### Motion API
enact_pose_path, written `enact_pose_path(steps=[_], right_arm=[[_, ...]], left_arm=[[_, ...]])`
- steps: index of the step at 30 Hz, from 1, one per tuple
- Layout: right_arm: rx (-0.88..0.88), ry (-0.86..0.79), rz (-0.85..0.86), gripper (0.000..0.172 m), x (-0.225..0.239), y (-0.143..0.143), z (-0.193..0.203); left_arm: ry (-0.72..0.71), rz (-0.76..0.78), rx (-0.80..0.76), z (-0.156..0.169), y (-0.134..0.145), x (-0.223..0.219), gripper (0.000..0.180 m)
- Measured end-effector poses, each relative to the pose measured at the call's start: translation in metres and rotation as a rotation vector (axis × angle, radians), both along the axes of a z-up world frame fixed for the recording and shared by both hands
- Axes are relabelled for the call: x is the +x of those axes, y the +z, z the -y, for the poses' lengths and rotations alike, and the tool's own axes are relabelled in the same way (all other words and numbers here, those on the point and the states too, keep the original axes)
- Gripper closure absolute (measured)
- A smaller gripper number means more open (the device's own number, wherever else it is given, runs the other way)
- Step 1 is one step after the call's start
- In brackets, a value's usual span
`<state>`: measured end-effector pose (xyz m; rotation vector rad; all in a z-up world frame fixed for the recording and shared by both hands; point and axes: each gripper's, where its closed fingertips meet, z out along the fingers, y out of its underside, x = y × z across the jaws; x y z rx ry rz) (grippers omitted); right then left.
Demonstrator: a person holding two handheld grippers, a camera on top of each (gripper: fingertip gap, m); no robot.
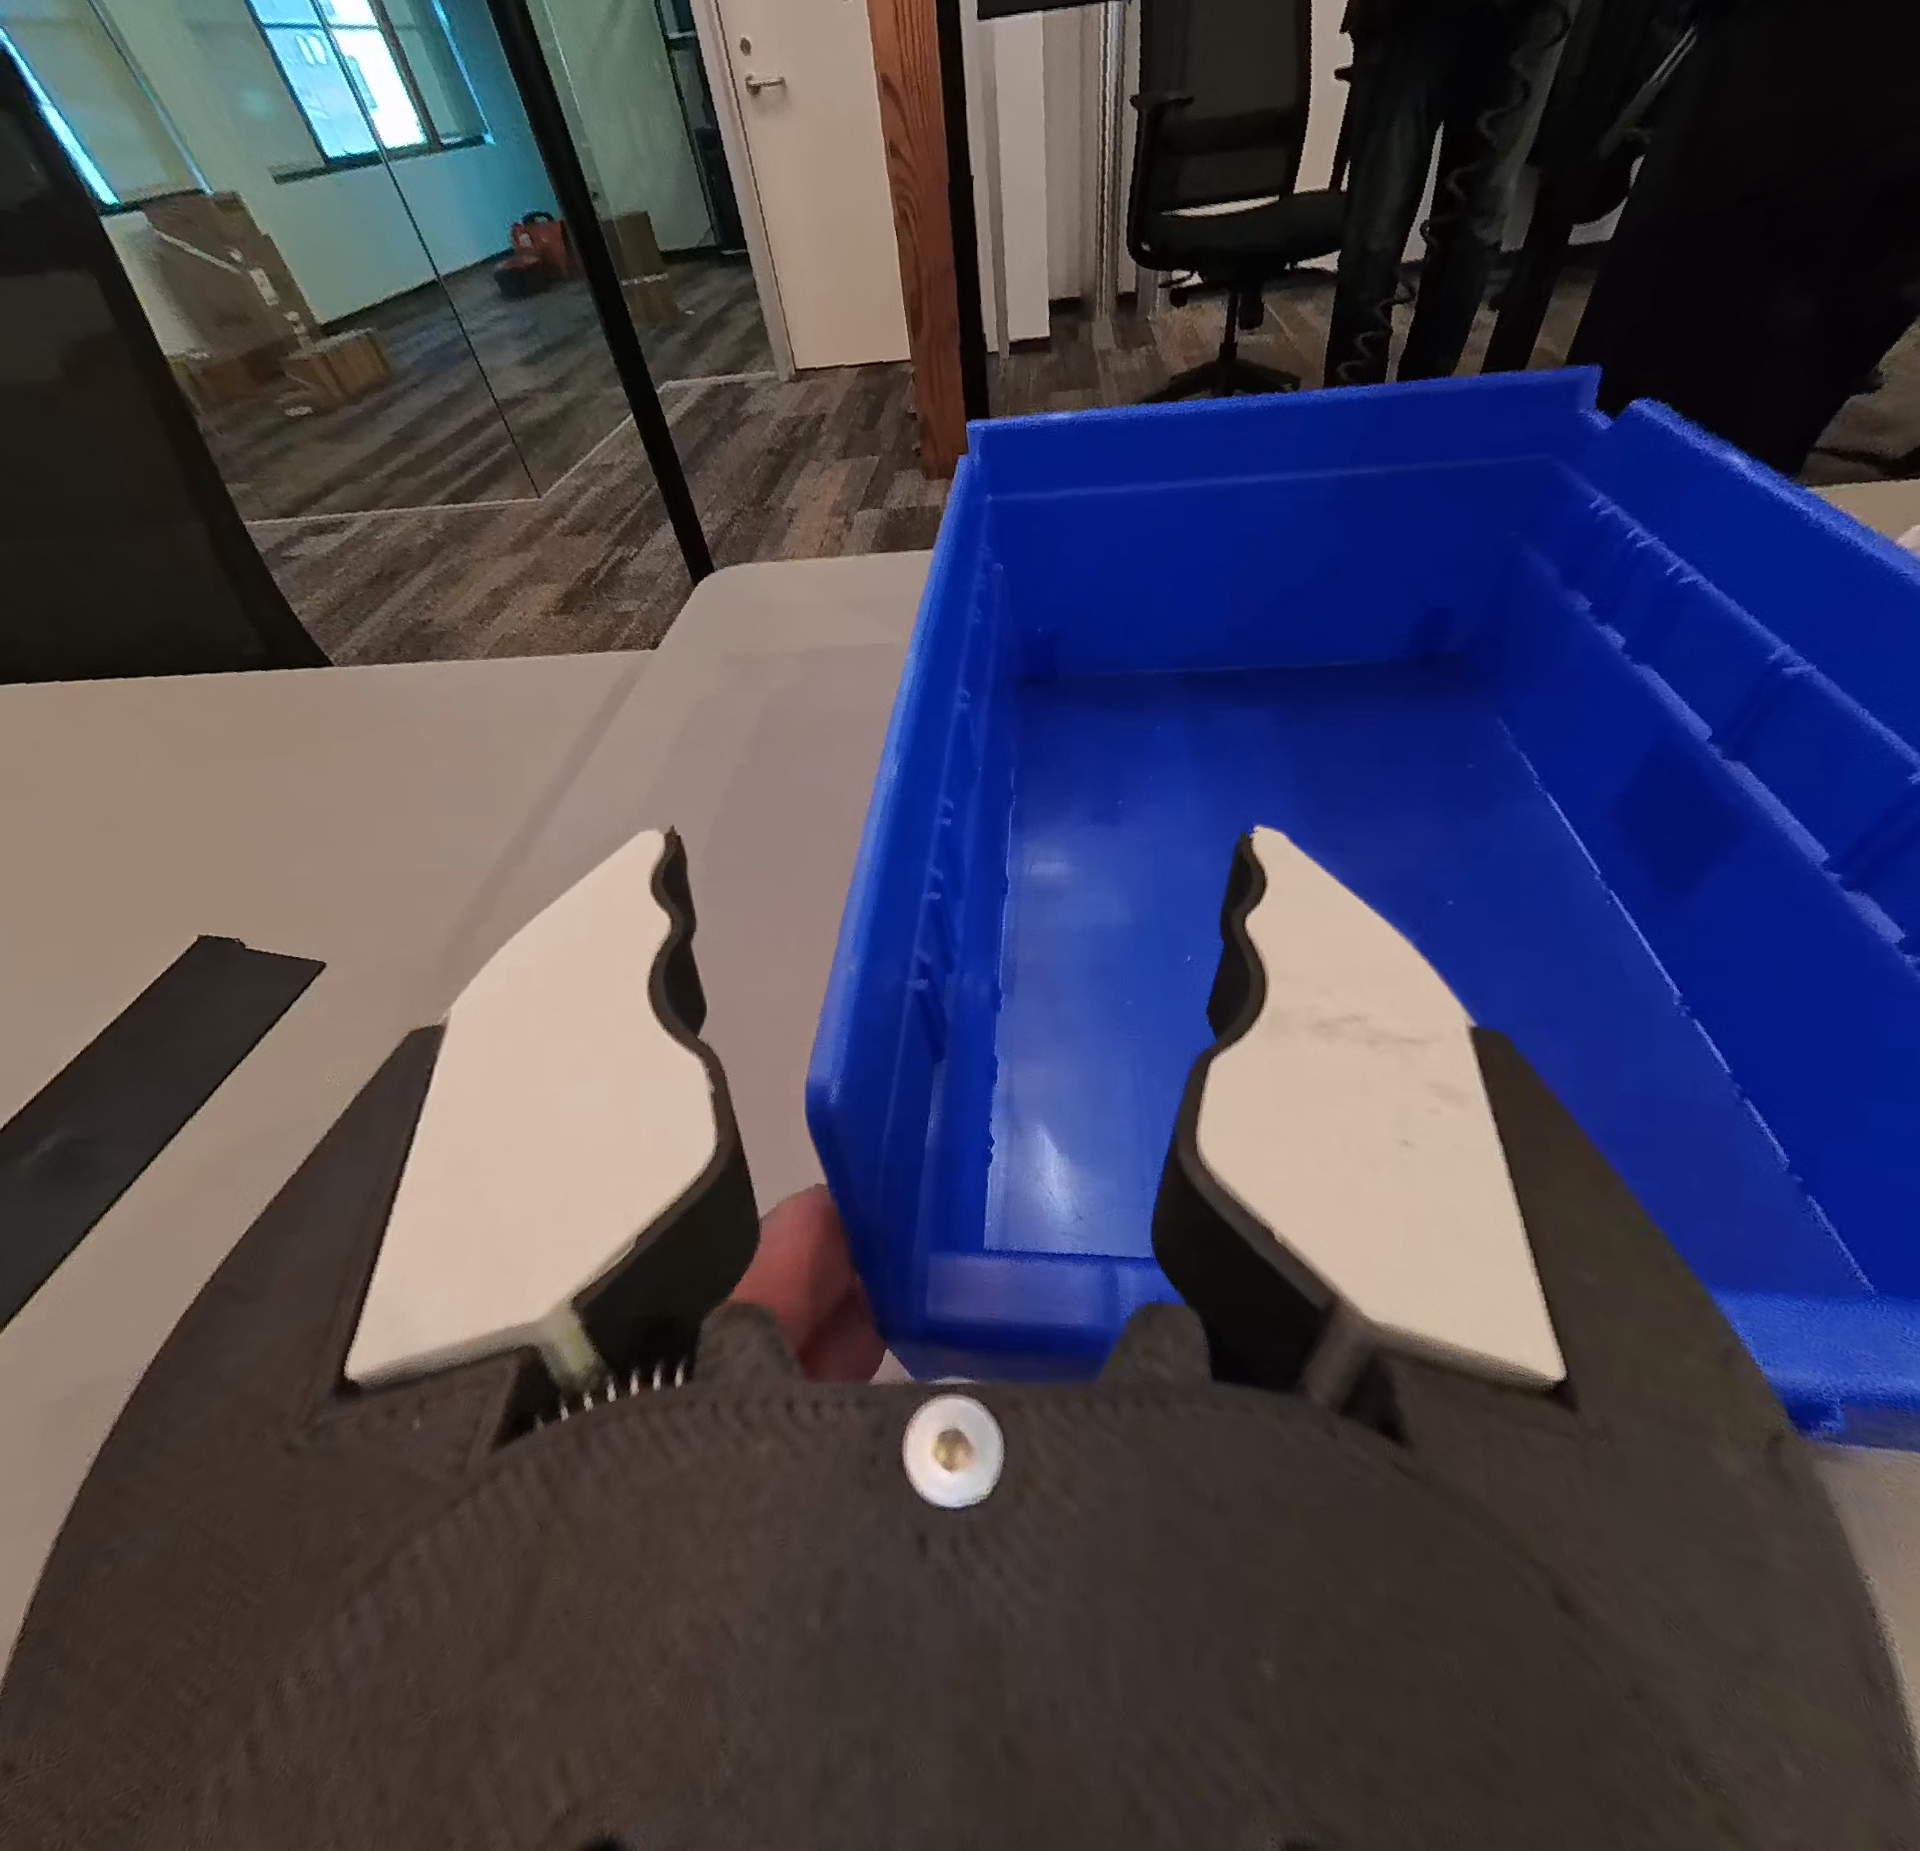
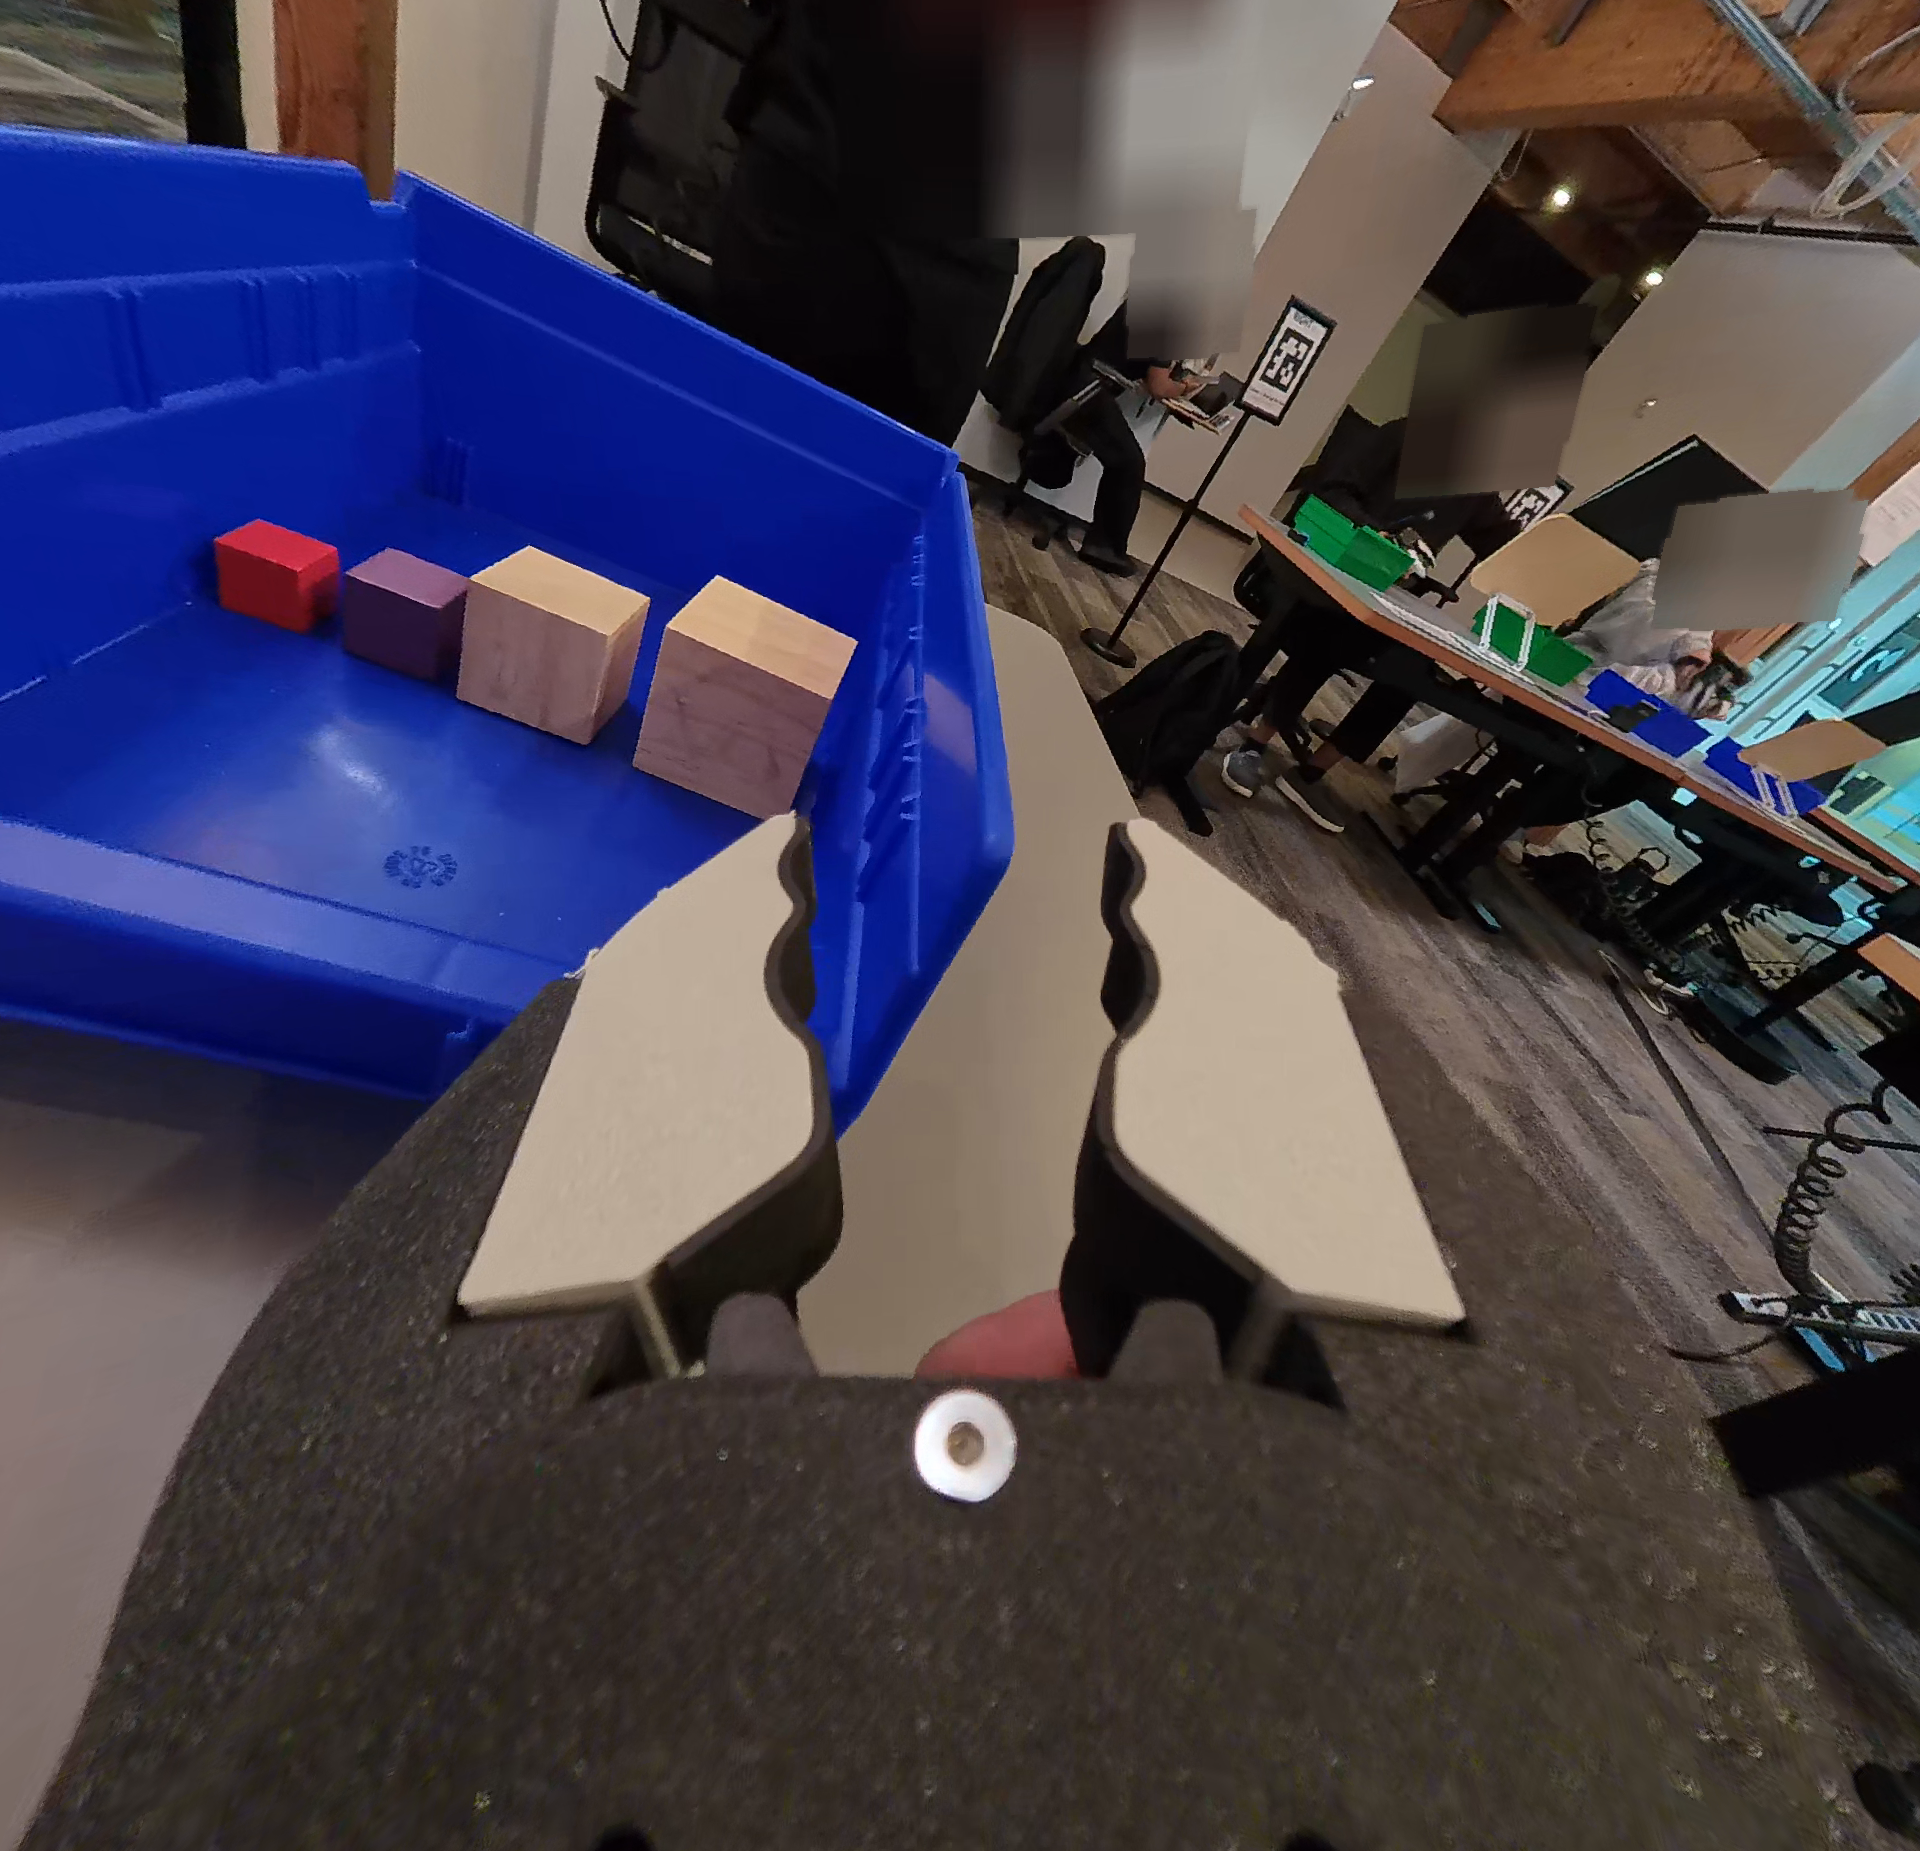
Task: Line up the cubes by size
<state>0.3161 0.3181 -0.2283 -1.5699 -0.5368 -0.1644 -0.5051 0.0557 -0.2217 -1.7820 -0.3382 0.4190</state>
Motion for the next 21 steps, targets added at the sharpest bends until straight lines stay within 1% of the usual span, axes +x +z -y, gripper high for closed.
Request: enact_pose_path(steps=[4, 9, 16, 21], right_arm=[[-0.007, 0.019, -0.008, 0.121, -0.002, 0.0, -0.002], [-0.025, 0.028, -0.004, 0.124, -0.003, -0.003, -0.006], [-0.043, 0.052, -0.012, 0.128, -0.004, -0.004, -0.01], [-0.037, 0.061, -0.021, 0.132, -0.004, -0.003, -0.009]], left_arm=[[0.004, 0.002, -0.015, -0.002, -0.008, -0.002, 0.089], [0.011, -0.043, 0.009, -0.003, -0.009, -0.005, 0.108], [0.025, -0.048, 0.001, -0.004, -0.014, -0.009, 0.122], [0.012, -0.1, -0.031, -0.008, -0.015, -0.004, 0.134]])
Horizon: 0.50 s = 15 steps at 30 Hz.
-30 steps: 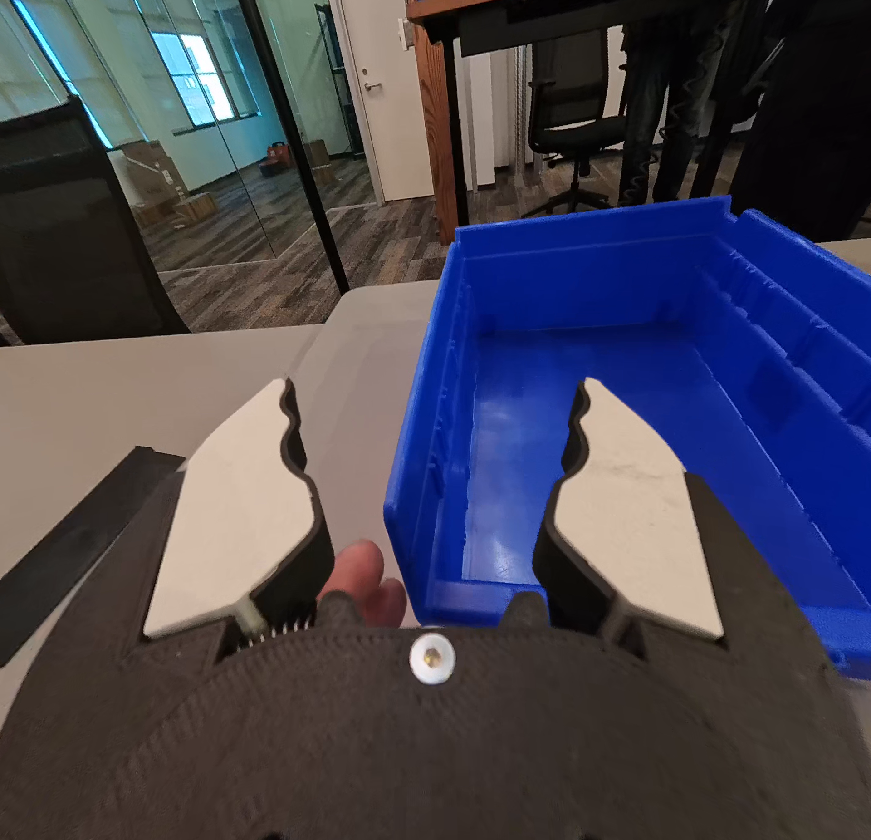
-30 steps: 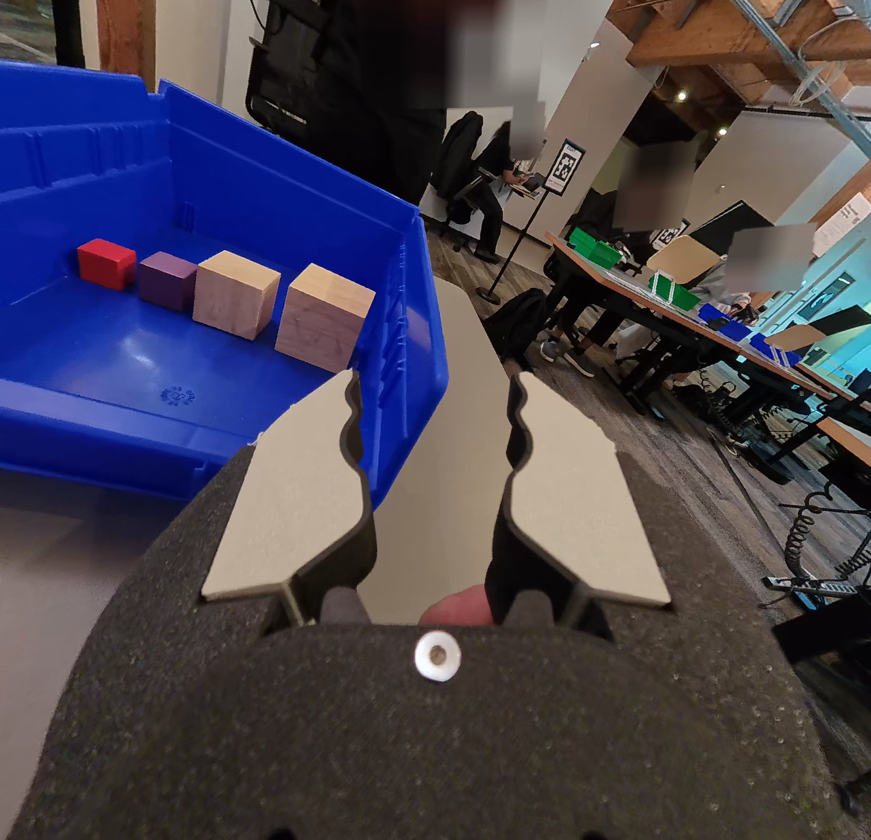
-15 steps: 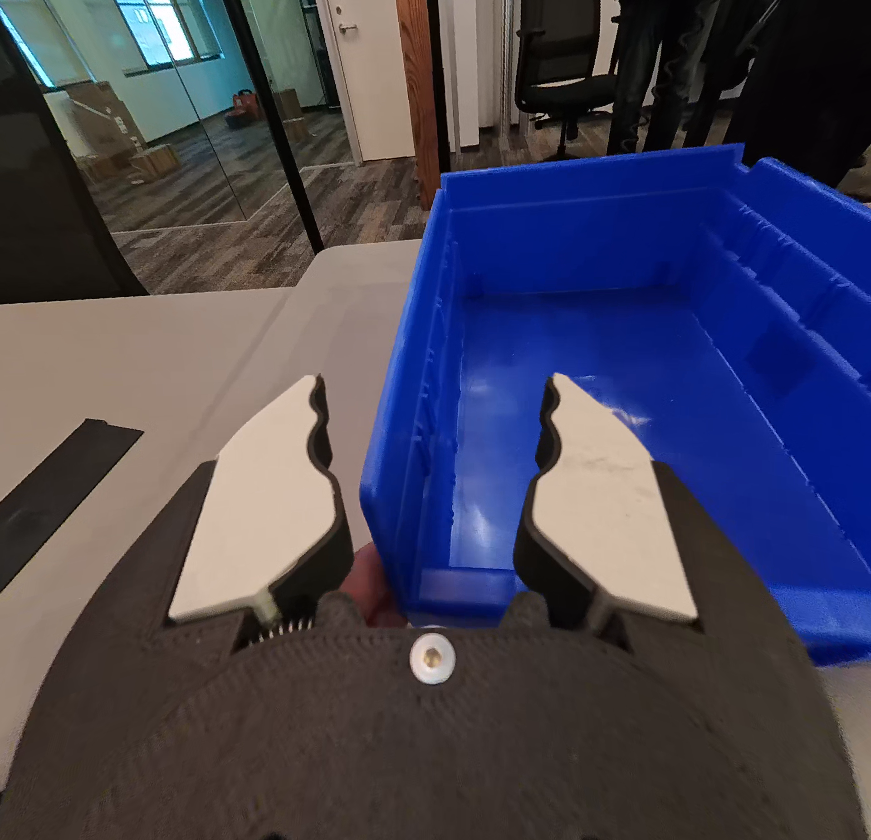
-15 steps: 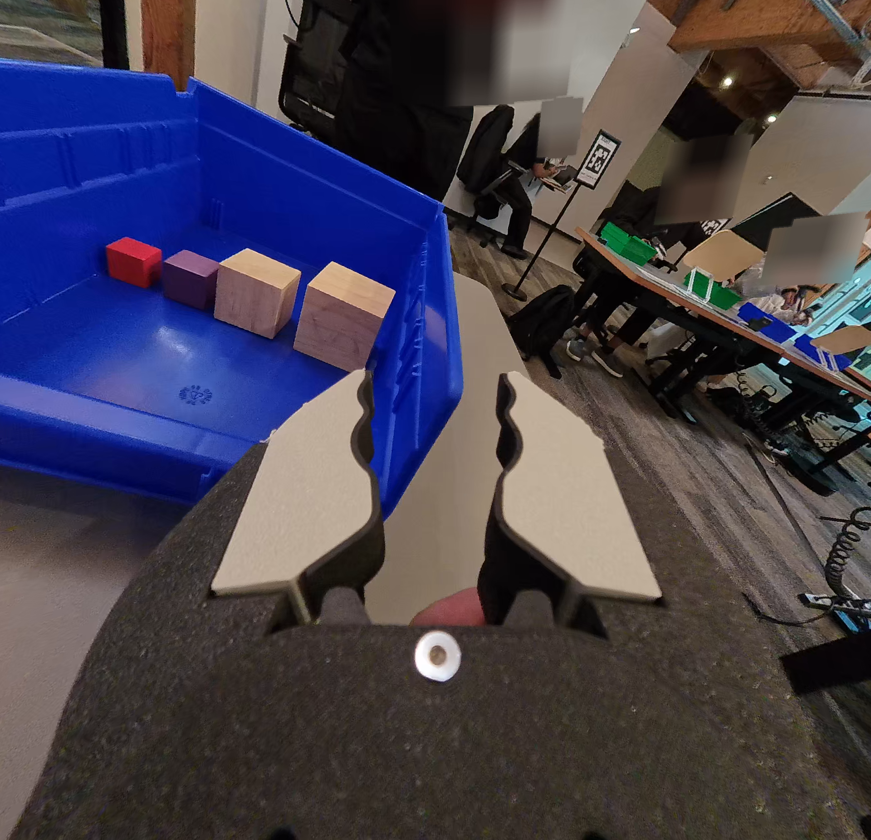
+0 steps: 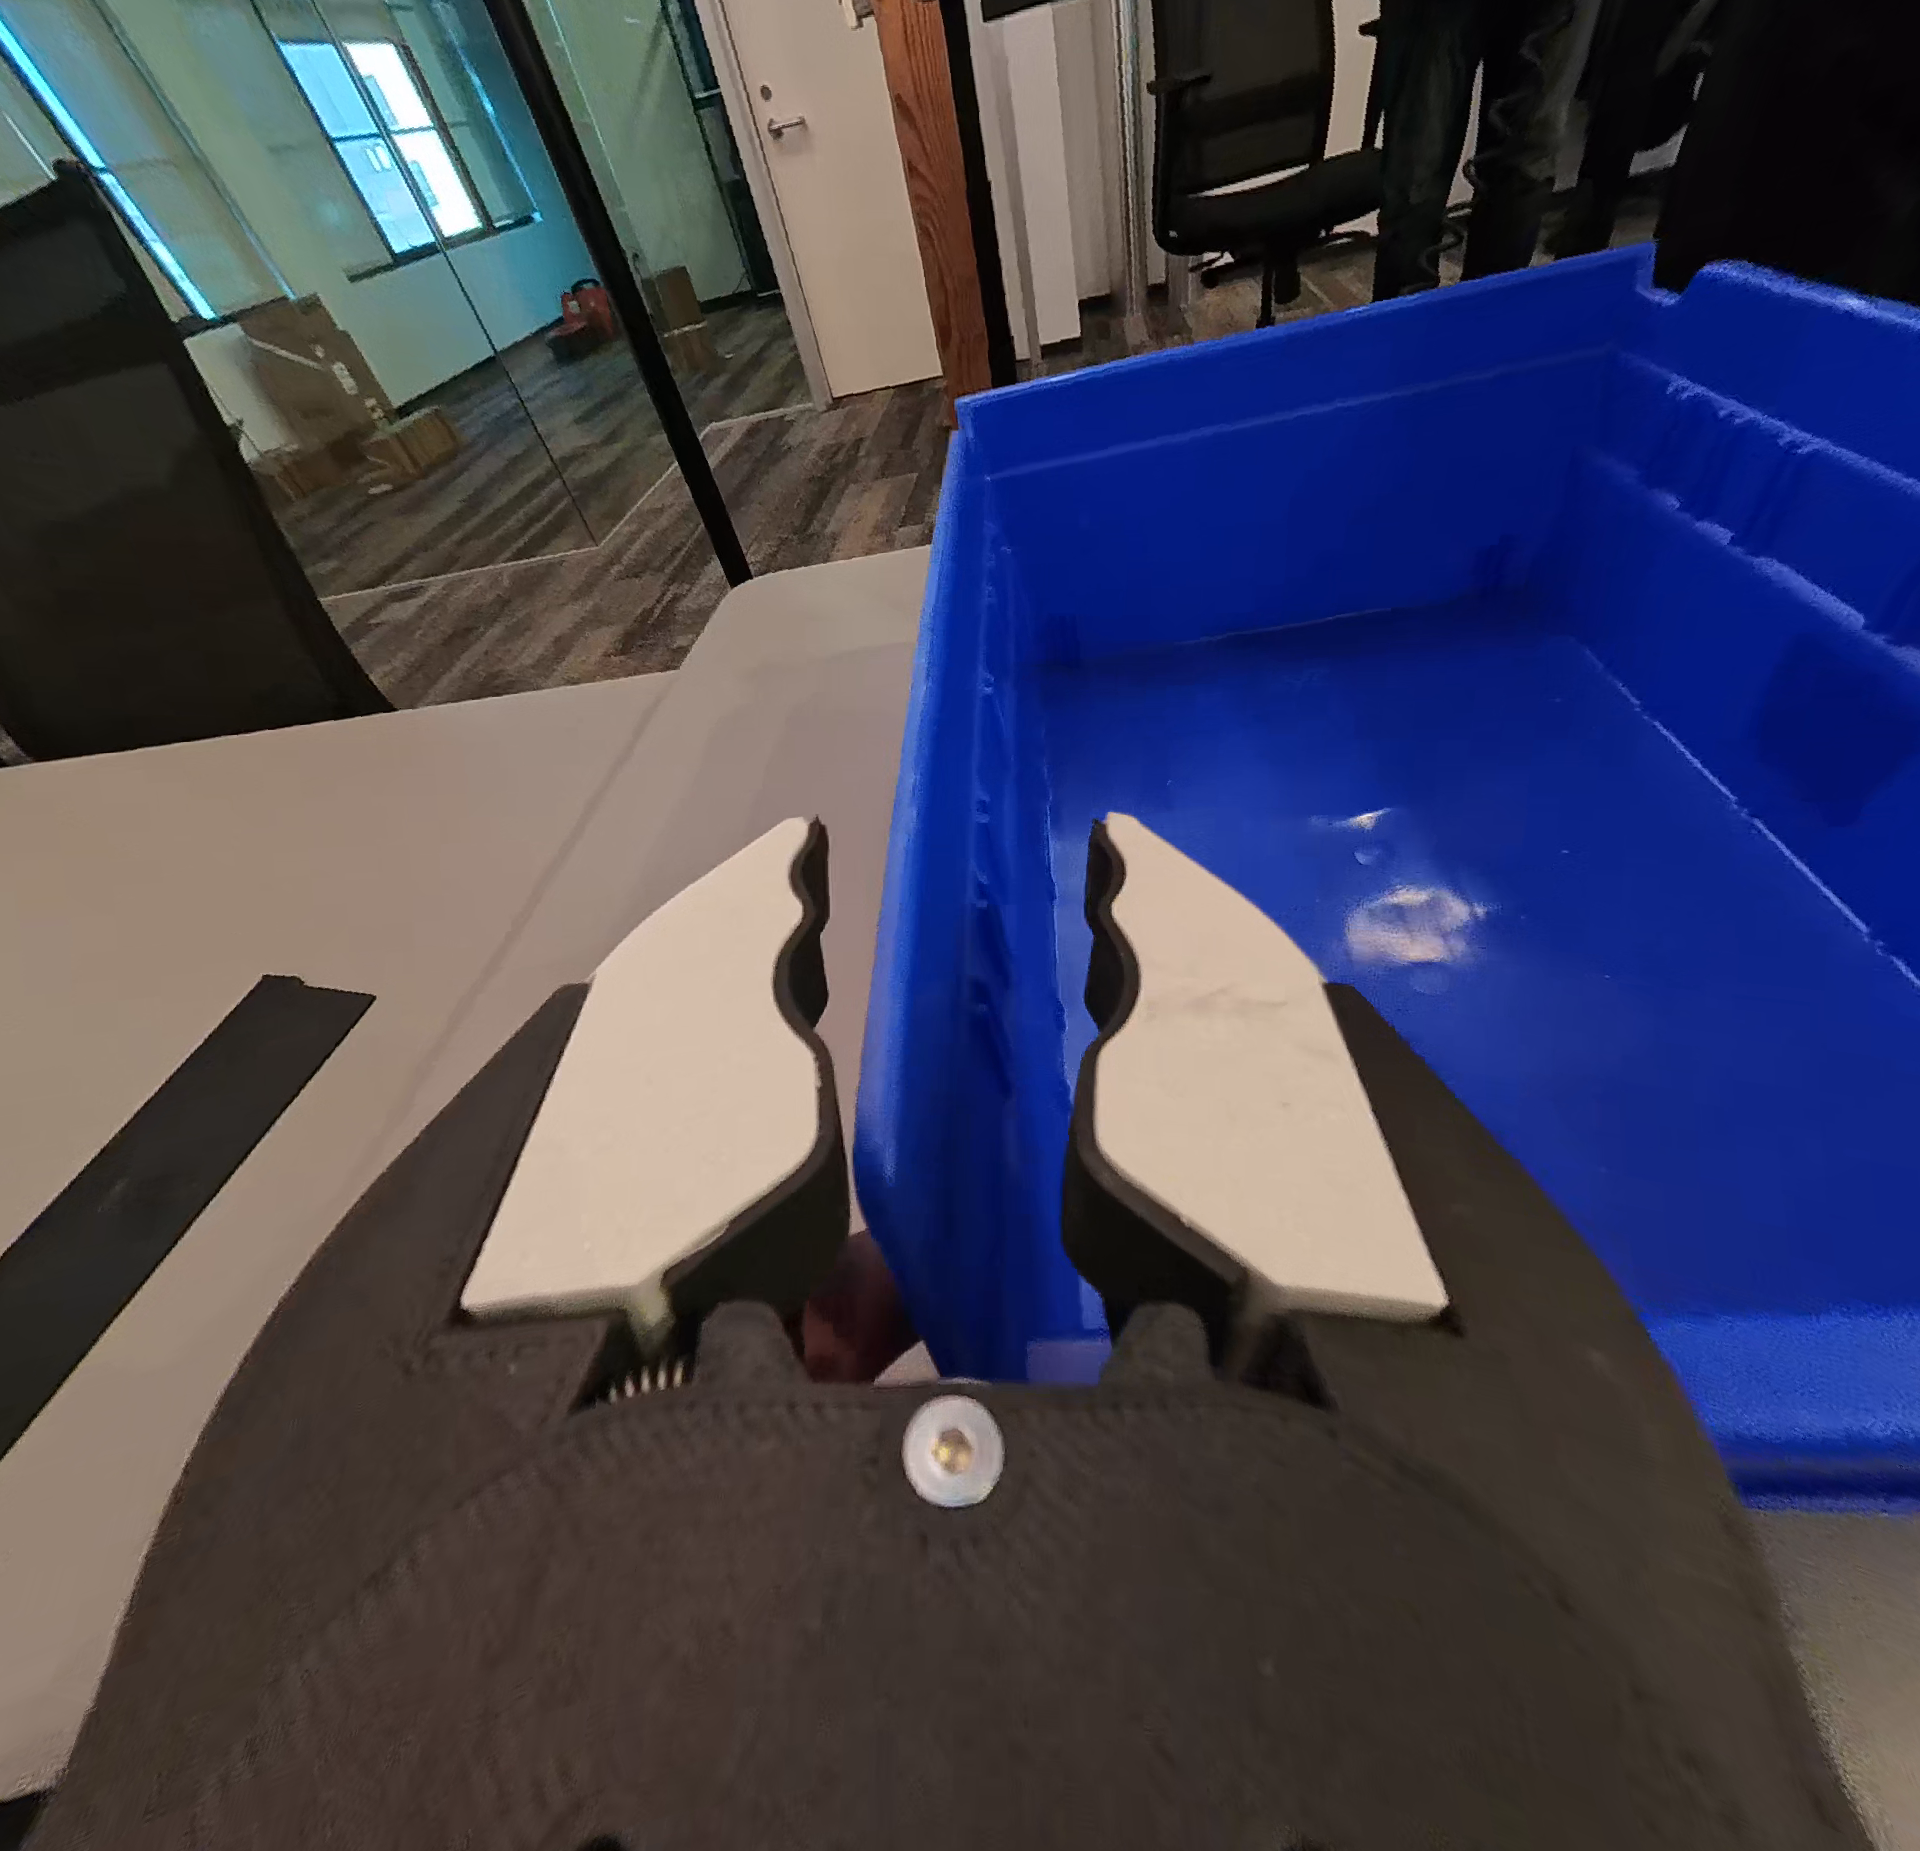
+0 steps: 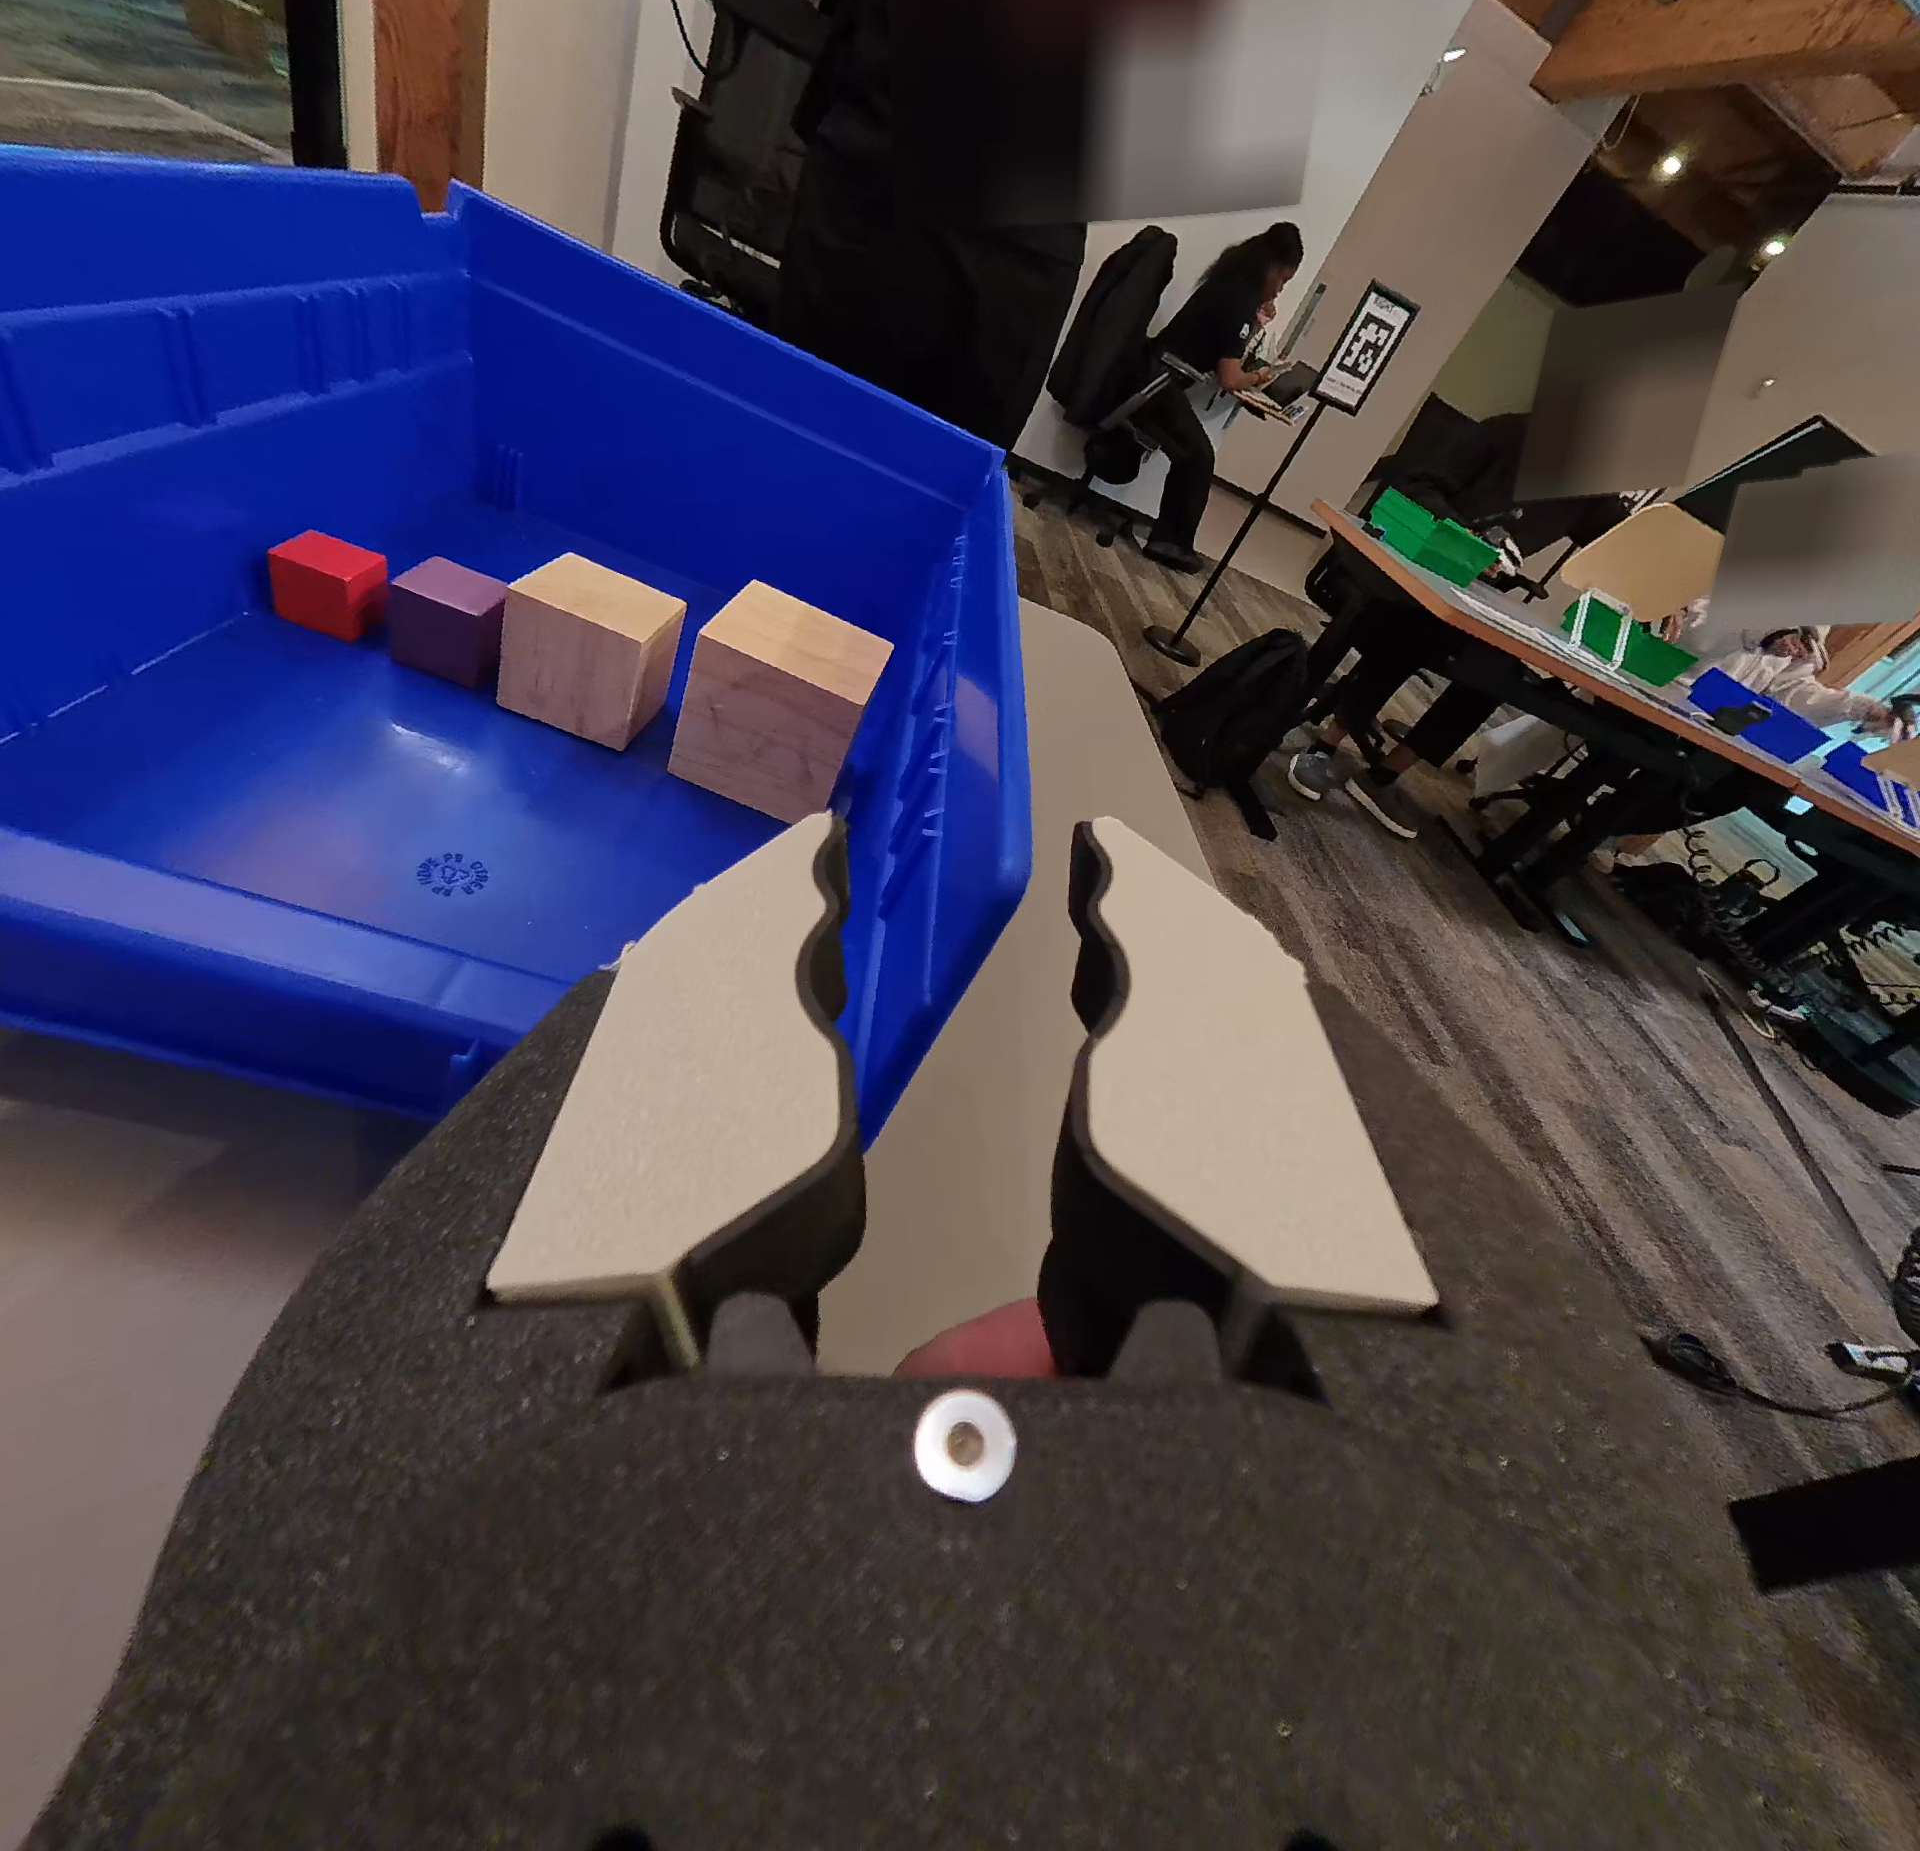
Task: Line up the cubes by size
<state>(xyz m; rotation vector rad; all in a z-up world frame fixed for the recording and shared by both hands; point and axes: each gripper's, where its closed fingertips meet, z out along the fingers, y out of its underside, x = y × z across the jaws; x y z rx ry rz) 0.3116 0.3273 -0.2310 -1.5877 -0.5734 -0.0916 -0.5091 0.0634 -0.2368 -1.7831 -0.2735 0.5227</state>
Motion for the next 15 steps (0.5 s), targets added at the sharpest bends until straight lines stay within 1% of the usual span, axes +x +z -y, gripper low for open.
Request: enact_pose_path(steps=[3, 15], right_arm=[[-0.001, 0.004, -0.015, 0.134, 0.0009, 0.001, 0.0003], [0.015, 0.027, 0.002, 0.138, -0.0033, 0.0017, 0.0025]], left_arm=[[0.004, -0.019, -0.011, -0.0005, -0.0004, 0.0005, 0.139], [-0.012, 0.013, 0.001, 0.0001, -0.0006, -0.0003, 0.162]])
